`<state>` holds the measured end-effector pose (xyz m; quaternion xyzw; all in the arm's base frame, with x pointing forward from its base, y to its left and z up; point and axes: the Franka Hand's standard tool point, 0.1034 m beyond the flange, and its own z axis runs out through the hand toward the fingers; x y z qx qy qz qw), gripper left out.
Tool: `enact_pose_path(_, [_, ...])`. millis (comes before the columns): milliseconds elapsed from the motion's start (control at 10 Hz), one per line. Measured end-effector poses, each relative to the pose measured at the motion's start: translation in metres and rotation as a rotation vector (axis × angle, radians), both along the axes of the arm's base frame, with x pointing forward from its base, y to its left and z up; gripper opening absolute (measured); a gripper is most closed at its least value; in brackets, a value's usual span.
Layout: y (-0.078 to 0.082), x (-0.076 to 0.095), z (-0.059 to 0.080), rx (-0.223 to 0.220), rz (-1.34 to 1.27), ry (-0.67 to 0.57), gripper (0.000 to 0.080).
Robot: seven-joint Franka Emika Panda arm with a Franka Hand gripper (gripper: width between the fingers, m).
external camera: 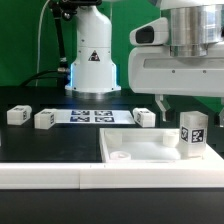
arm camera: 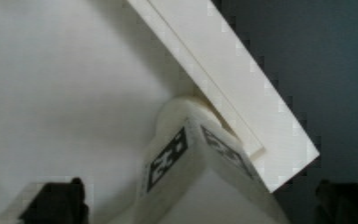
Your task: Assemble one leg
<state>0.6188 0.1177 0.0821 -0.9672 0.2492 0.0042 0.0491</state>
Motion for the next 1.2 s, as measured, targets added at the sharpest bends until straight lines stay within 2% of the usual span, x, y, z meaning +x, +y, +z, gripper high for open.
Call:
enact_pose_path(300, [-0.0032,0.0003,0.0002,-0.028,0.322,-0.027,0.0649])
enact_pose_path(700, [0.0022,-0.0008,0.0,-0.048,0.533,-0.041,0.0649])
enact_pose_path(800, [0.0018,-0.0008,-0.0001,-0.048,0.515,-0.039,0.0562])
enact_pose_path(900, [0.0017,-0.0009,-0.0002,-0.048,0.516,-0.039,0.0427])
enact_pose_path(1000, [0.0016,-0.0009,-0.0002,-0.048,0.511,-0.039,0.0427])
enact_pose_path(1100, [0.0014,-0.0009,-0.0002,-0.048,0.483,-0.036,0.029])
enact_pose_path(1200, [0.0013,-0.0009,-0.0002,-0.048,0.482,-0.036,0.029])
